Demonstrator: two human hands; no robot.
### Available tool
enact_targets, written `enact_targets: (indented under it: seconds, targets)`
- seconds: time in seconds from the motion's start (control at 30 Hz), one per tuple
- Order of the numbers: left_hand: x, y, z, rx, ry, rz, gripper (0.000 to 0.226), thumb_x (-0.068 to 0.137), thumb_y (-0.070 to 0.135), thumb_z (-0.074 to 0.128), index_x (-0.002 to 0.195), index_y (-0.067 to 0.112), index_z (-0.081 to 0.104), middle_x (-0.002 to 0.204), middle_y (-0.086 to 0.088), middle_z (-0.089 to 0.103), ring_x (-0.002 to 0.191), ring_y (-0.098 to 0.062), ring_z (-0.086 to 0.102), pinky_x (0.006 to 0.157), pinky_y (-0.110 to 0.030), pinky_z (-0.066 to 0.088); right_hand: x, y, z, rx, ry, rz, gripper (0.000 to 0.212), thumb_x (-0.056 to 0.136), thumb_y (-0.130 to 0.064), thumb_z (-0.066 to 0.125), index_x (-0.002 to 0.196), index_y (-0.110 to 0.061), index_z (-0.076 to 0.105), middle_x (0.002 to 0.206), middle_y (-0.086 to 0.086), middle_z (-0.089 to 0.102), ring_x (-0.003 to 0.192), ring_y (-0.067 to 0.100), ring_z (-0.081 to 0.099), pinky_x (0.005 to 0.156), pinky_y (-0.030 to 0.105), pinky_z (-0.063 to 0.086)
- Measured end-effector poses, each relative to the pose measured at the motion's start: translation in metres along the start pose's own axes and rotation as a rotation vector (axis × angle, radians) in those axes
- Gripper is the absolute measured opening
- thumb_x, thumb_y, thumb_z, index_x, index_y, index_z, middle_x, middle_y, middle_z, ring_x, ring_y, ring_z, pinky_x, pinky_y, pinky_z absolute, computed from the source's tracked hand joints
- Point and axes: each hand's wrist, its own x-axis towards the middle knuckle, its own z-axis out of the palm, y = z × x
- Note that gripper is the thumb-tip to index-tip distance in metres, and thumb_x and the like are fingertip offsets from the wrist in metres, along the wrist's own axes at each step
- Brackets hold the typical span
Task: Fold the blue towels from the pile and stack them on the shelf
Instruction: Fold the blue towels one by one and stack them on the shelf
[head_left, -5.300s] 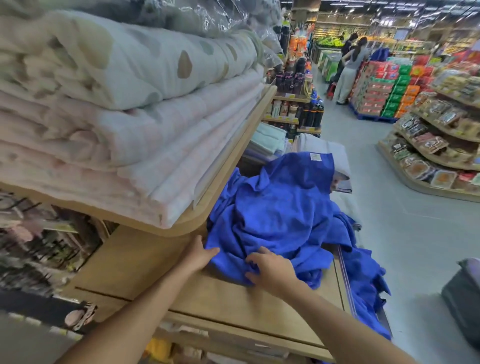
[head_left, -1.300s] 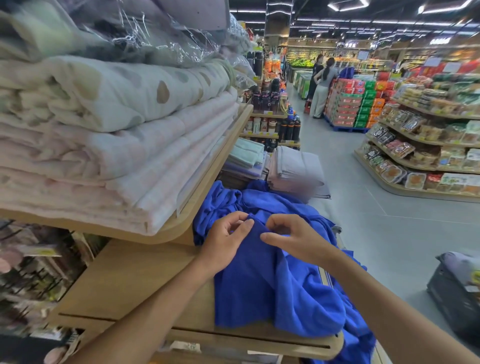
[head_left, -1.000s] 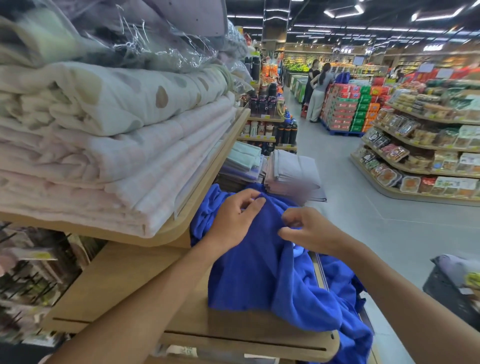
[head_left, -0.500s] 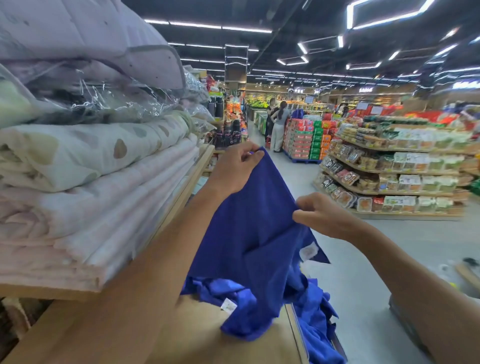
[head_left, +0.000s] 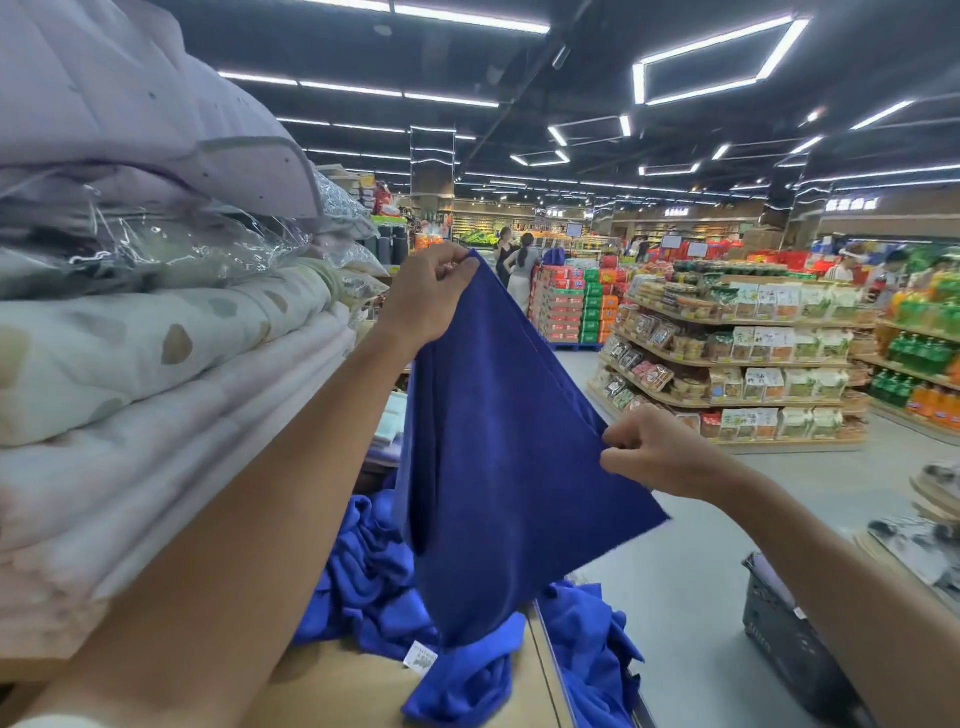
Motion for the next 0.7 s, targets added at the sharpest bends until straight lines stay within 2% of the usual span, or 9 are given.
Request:
enact_targets:
  seconds: [0.1,0.17,0.23,0.33,0.43,0.5,0.57,0.63,0.7]
  targets:
    - [0.002,-0.001,-0.003,0.001,0.022,0.012,0.016,0.102,0.032,0.057,0.091,0.030,0.069,0.092,-0.017,0.073,0.082,-0.034,0.069,0.076,-0.047,0.056,-0.003,0.011,0.003,-0.014,0.015,0.030,0.023,0.068,-0.032,0.053,0.047,-0.027,0.044,0.048,-0.011,0.033,0.048,0.007,0.031,0.055,0.030,0.028]
    - [0.003,-0.004,-0.003,-0.005,0.027,0.015,0.015,0.102,0.032,0.057,0.092,0.032,0.069,0.092,-0.015,0.074,0.082,-0.031,0.070,0.076,-0.046,0.057,-0.005,0.016,0.004,-0.030,0.019,0.037,0.016,0.070,-0.033,0.056,0.054,-0.037,0.055,0.051,-0.016,0.046,0.050,0.004,0.043,0.056,0.026,0.033]
    - [0.004,-0.007,-0.003,-0.010,0.036,0.008,0.015,0.101,0.032,0.057,0.096,0.026,0.070,0.094,-0.021,0.072,0.078,-0.028,0.067,0.073,-0.045,0.055,-0.008,0.022,0.004,-0.063,0.030,0.028,0.014,0.072,-0.035,0.061,0.065,-0.046,0.059,0.063,-0.023,0.056,0.058,-0.001,0.052,0.057,0.024,0.038]
    - [0.005,-0.013,-0.005,-0.010,0.058,-0.002,0.019,0.102,0.032,0.057,0.099,0.019,0.070,0.092,-0.025,0.070,0.072,-0.022,0.058,0.066,-0.040,0.049,-0.011,0.039,0.005,-0.068,0.108,-0.010,0.028,0.080,-0.017,0.068,0.076,-0.043,0.060,0.077,-0.029,0.061,0.069,-0.004,0.056,0.060,0.022,0.044]
    - [0.002,-0.018,-0.009,-0.054,0.122,-0.033,0.019,0.102,0.032,0.058,0.105,0.017,0.070,0.084,-0.008,0.072,0.071,-0.013,0.060,0.067,-0.039,0.048,-0.014,0.052,0.005,0.035,0.280,-0.018,0.035,0.087,-0.002,0.070,0.086,-0.036,0.064,0.094,-0.041,0.065,0.090,-0.012,0.063,0.067,0.010,0.050]
    - [-0.004,-0.023,-0.011,-0.106,0.171,-0.055,0.020,0.101,0.032,0.058,0.106,0.017,0.071,0.088,-0.008,0.073,0.076,-0.015,0.062,0.070,-0.039,0.051,-0.015,0.056,0.004,0.185,0.418,0.001,0.039,0.088,0.000,0.072,0.097,-0.036,0.062,0.101,-0.027,0.072,0.093,-0.001,0.070,0.071,0.015,0.055]
    - [-0.015,-0.032,-0.011,-0.153,0.222,-0.081,0.020,0.102,0.033,0.056,0.102,0.019,0.070,0.090,-0.010,0.070,0.077,-0.019,0.058,0.069,-0.038,0.050,-0.017,0.056,0.002,0.405,0.519,0.048,0.041,0.090,-0.004,0.076,0.106,-0.037,0.059,0.096,-0.014,0.078,0.084,0.007,0.074,0.064,0.020,0.057]
    - [-0.030,-0.043,-0.009,-0.205,0.277,-0.119,0.023,0.102,0.033,0.054,0.099,0.016,0.069,0.086,-0.010,0.065,0.075,-0.019,0.054,0.067,-0.036,0.045,-0.018,0.056,-0.001,0.577,0.595,0.087,0.033,0.089,-0.011,0.079,0.109,-0.033,0.064,0.092,-0.006,0.080,0.080,0.009,0.076,0.061,0.018,0.056]
    - [-0.047,-0.054,-0.004,-0.239,0.327,-0.157,0.026,0.103,0.033,0.053,0.099,0.012,0.068,0.085,-0.010,0.063,0.074,-0.019,0.052,0.067,-0.035,0.042,-0.020,0.058,-0.003,0.669,0.637,0.110,0.017,0.089,-0.015,0.079,0.102,-0.024,0.073,0.094,0.001,0.080,0.080,0.013,0.075,0.065,0.021,0.059]
